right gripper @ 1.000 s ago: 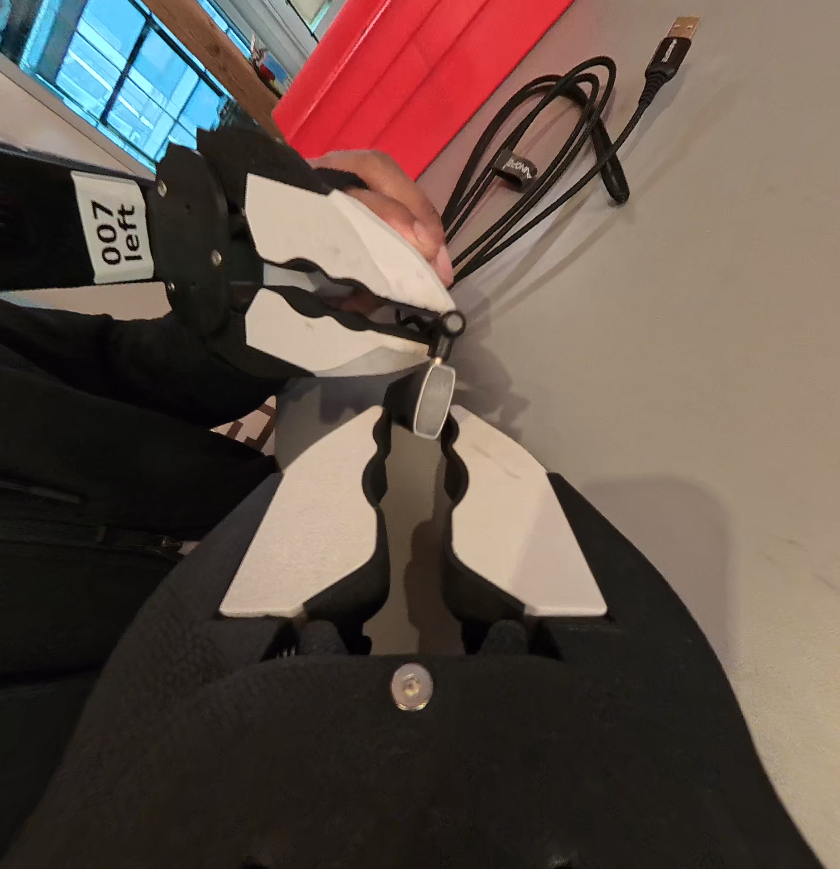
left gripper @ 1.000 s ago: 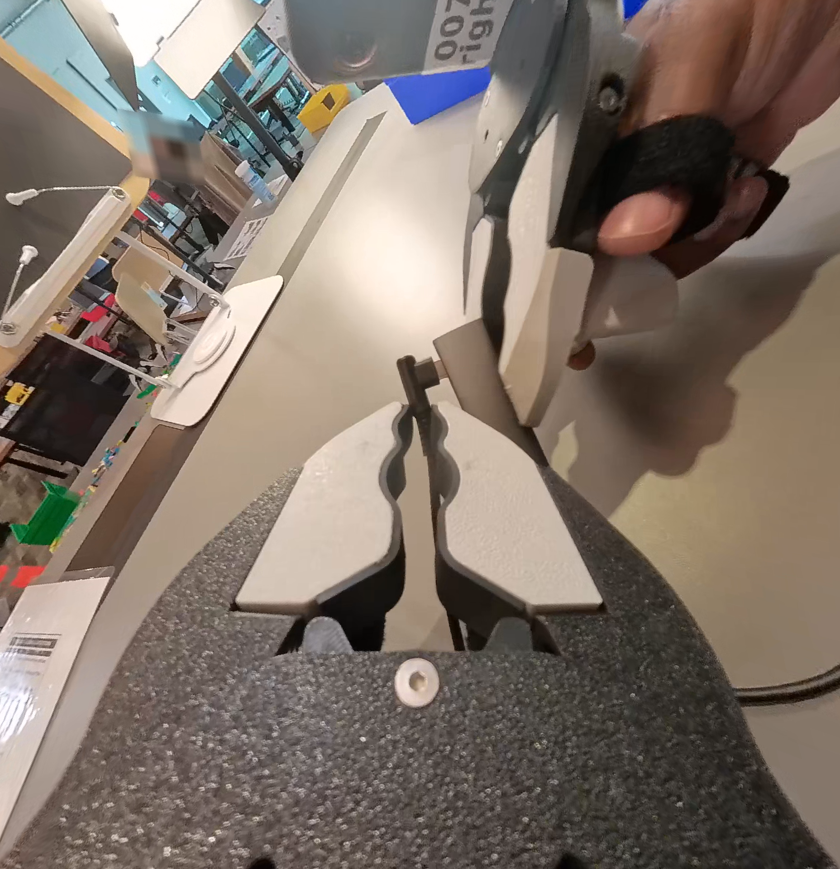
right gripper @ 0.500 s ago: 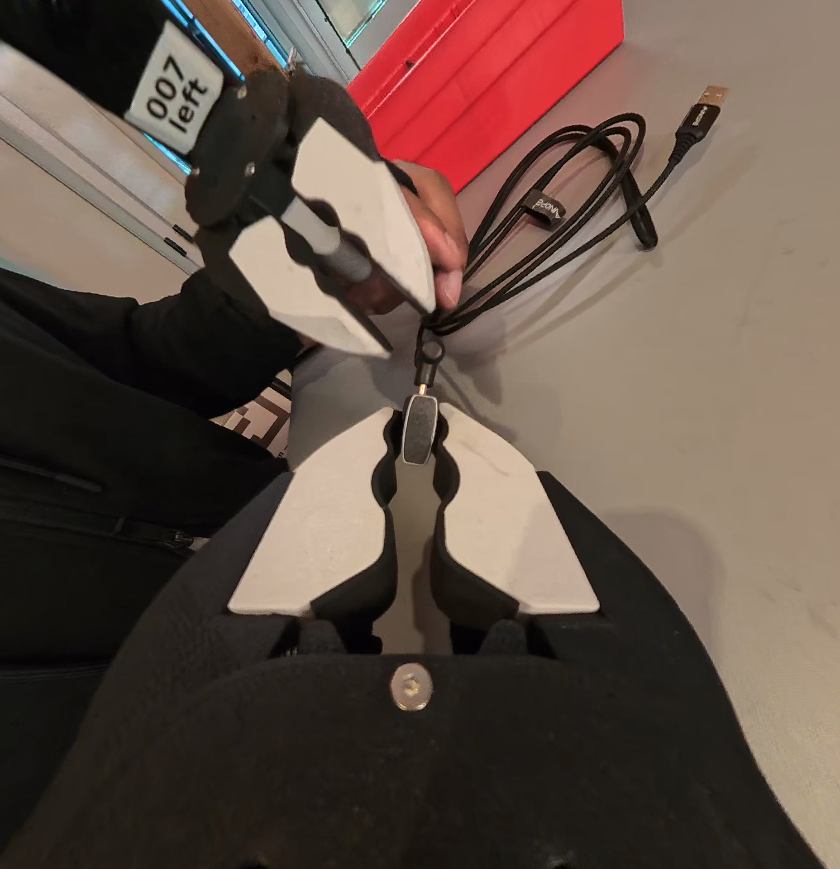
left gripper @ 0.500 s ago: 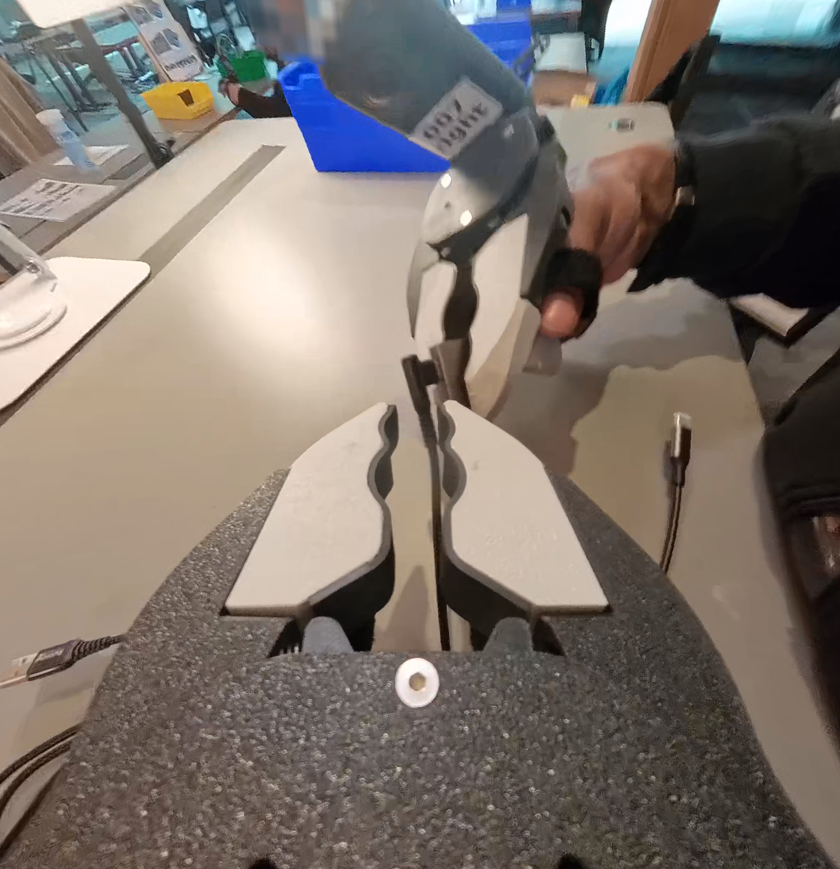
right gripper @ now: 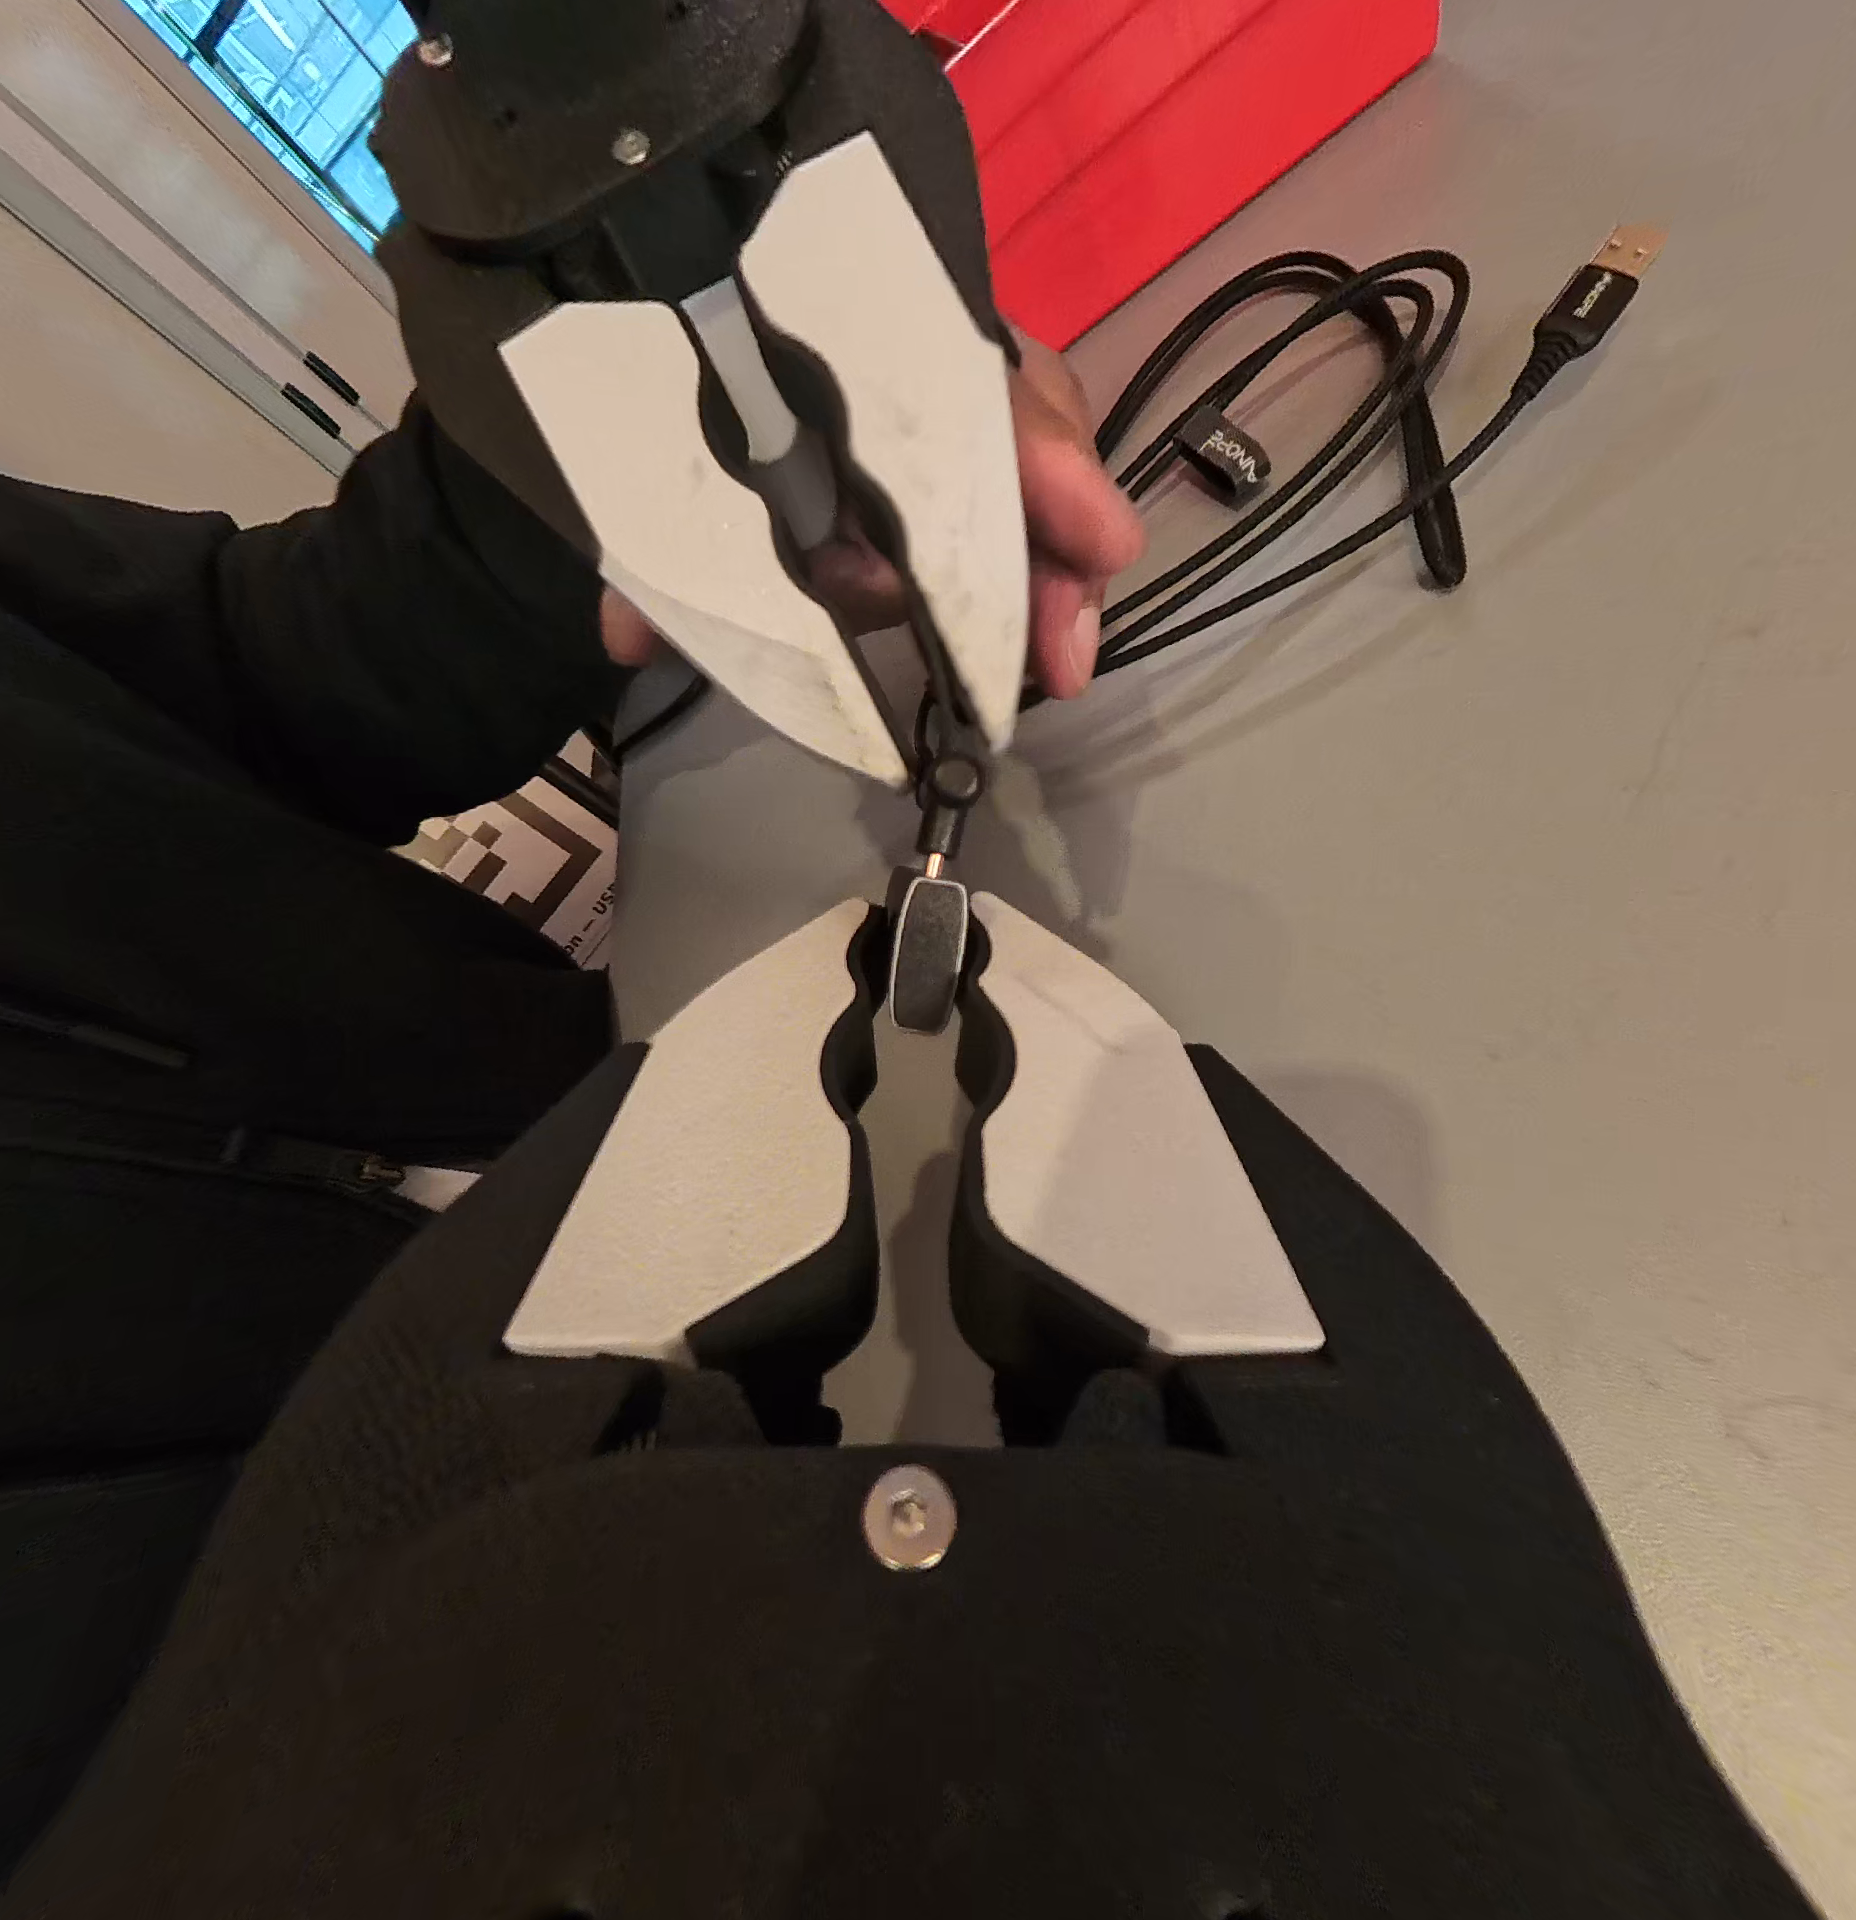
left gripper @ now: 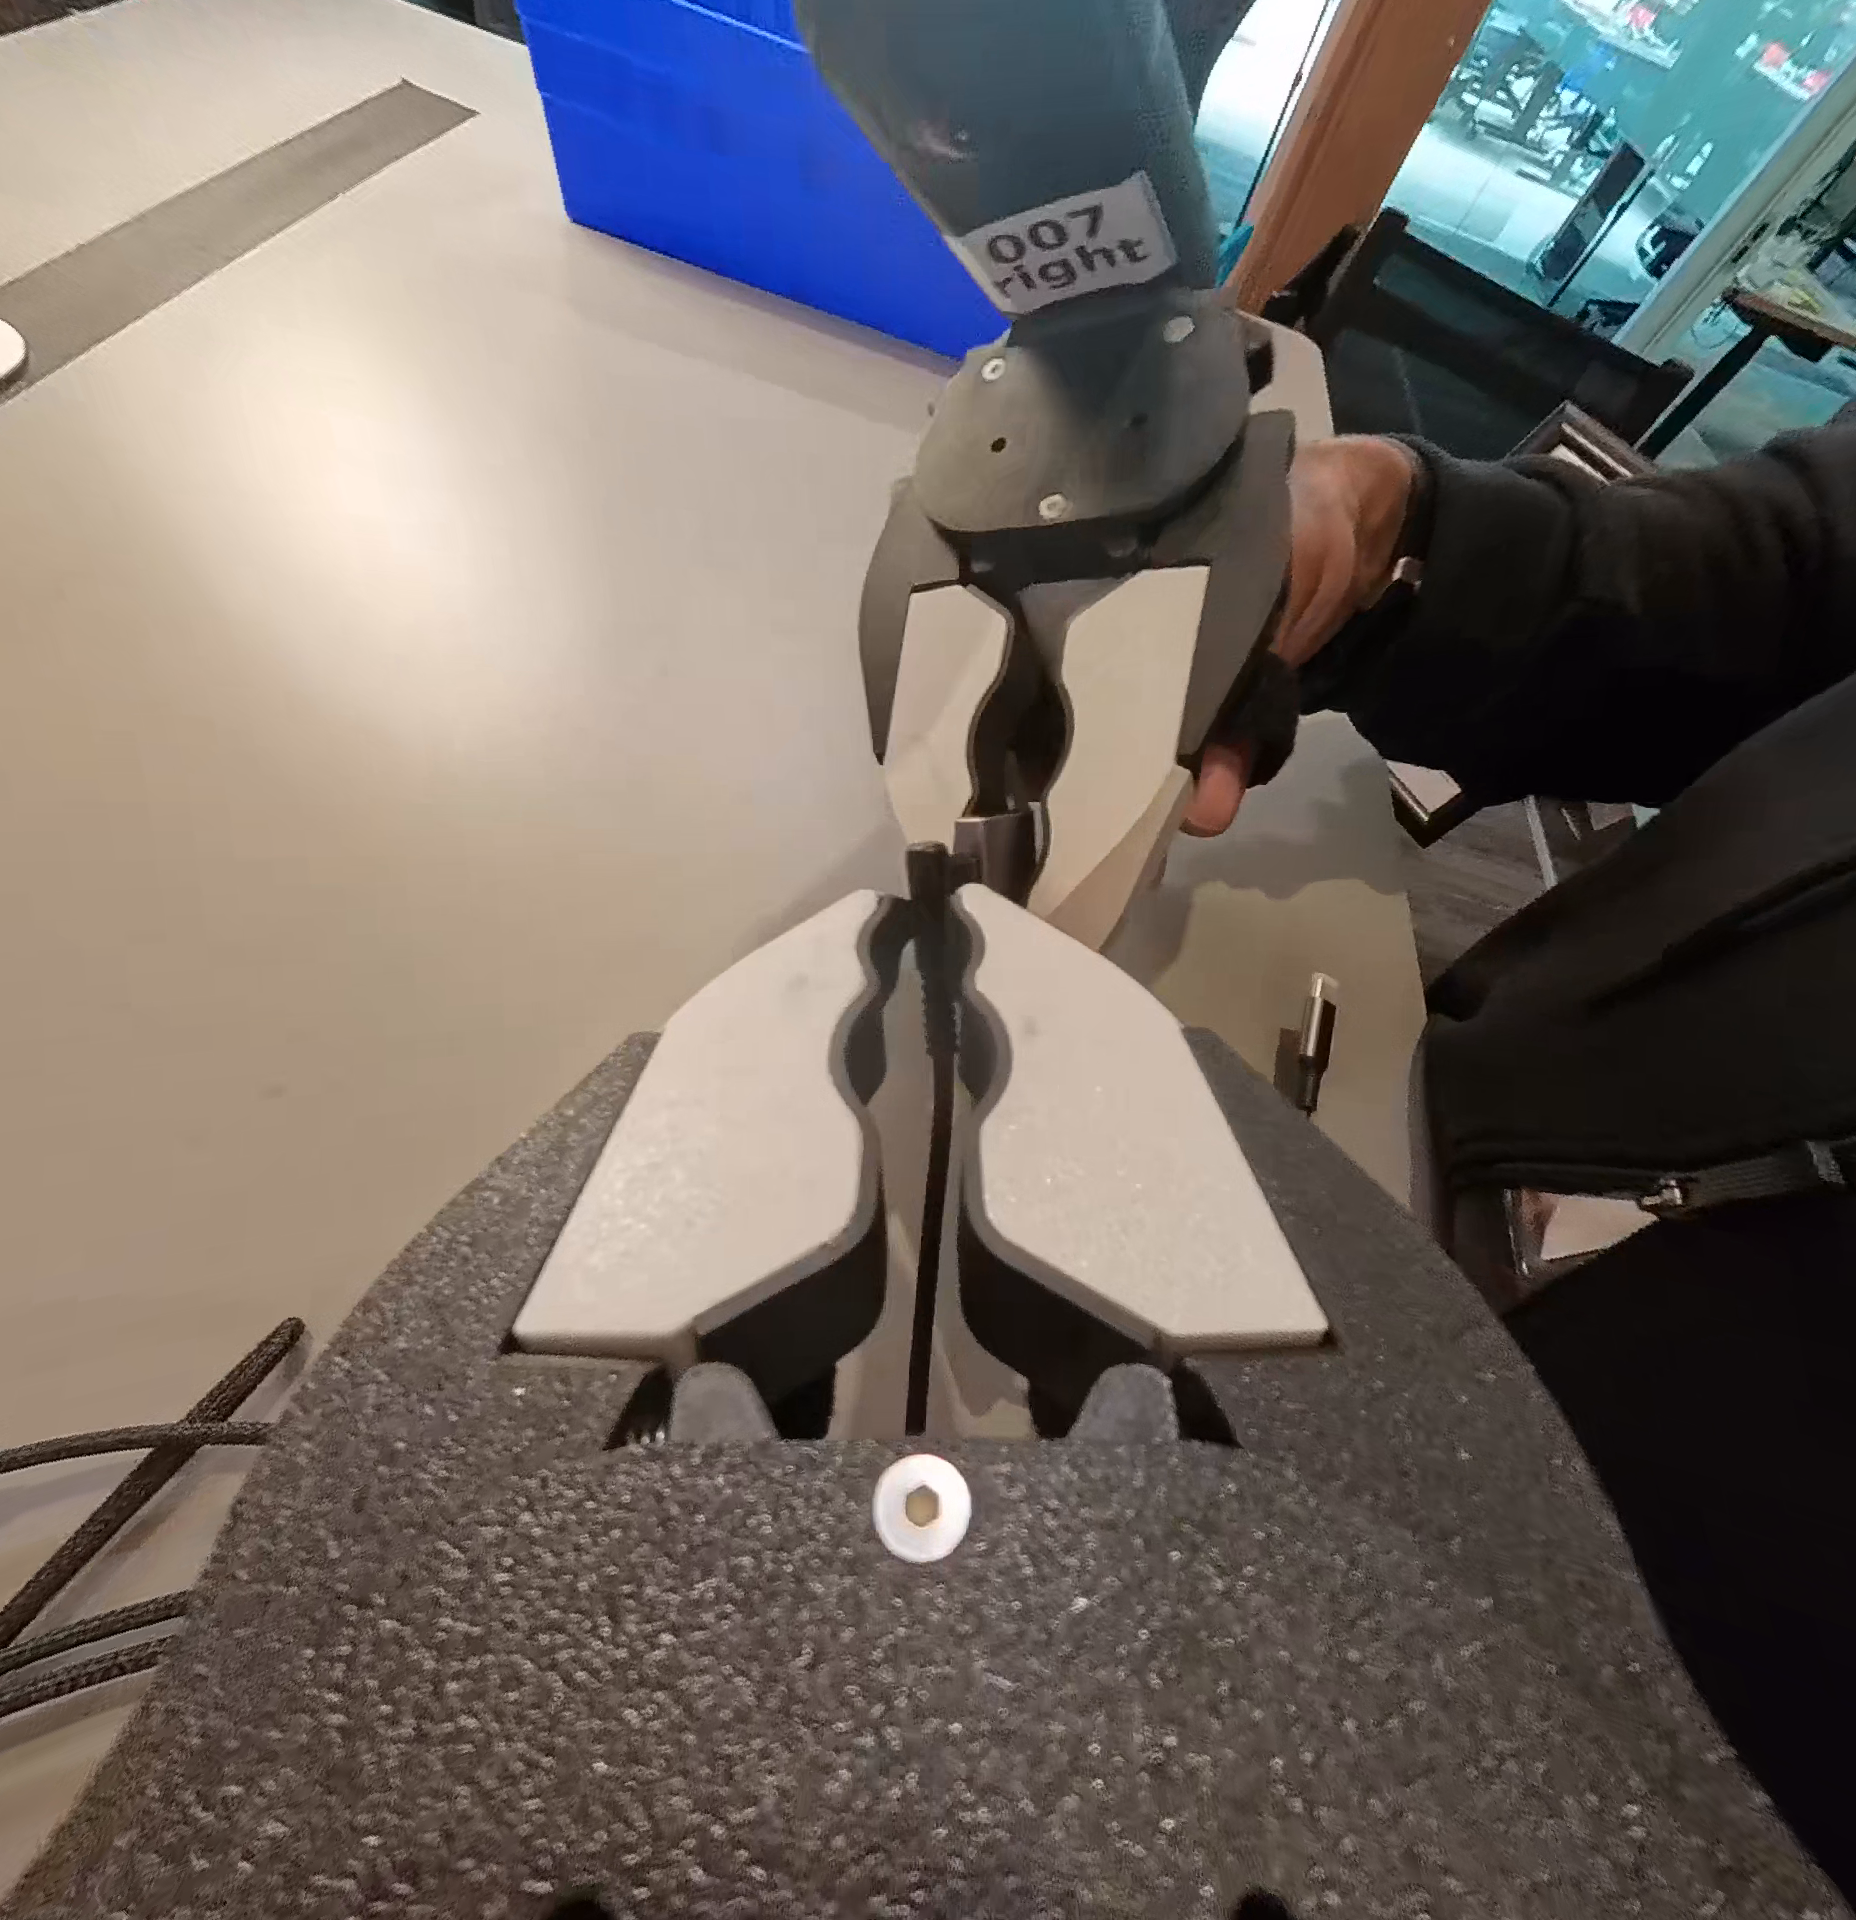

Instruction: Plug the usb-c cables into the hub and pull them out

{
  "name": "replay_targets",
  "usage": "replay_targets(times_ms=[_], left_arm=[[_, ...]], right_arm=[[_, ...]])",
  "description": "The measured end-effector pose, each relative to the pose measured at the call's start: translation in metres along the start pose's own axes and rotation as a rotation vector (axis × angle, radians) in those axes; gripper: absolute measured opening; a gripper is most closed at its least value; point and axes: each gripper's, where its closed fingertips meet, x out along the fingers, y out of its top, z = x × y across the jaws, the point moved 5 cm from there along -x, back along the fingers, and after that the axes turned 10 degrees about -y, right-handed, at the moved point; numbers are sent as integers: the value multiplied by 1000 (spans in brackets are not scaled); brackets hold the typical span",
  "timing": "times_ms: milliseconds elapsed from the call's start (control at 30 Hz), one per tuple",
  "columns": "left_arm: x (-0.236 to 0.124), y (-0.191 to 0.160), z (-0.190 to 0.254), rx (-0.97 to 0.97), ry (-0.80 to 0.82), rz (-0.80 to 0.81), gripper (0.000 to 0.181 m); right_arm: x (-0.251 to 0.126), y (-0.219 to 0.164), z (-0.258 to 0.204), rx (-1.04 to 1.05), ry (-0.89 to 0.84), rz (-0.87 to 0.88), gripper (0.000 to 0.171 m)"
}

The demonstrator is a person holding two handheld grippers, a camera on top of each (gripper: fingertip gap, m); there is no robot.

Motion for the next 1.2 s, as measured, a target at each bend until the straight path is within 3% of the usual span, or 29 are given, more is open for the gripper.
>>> replay_targets(times_ms=[133,400,700,833,900,1067,1100,1200], left_arm=[[3,1,-1,-33,-9,16,22],[8,-1,14,-27,-122,18,9],[17,-3,27,150,-146,-413,9],[23,-8,28,170,-146,-513,9],[27,-8,24,174,-79,-465,10],[-1,6,14,-22,162,-87,22],[-10,7,18,-96,164,18,25],[-20,-5,38,-353,54,242,8]], right_arm=[[-3,1,-4,-13,-12,14,11],[-6,-7,-16,-6,-49,96,10],[10,-19,-26,-115,-125,-16,9],[18,-26,-26,-135,-158,-26,9],[16,-27,-18,-89,-190,31,9],[-3,-25,-3,87,-213,250,9],[-5,-27,-3,99,-220,277,10],[-7,-29,-4,158,-228,373,10]])
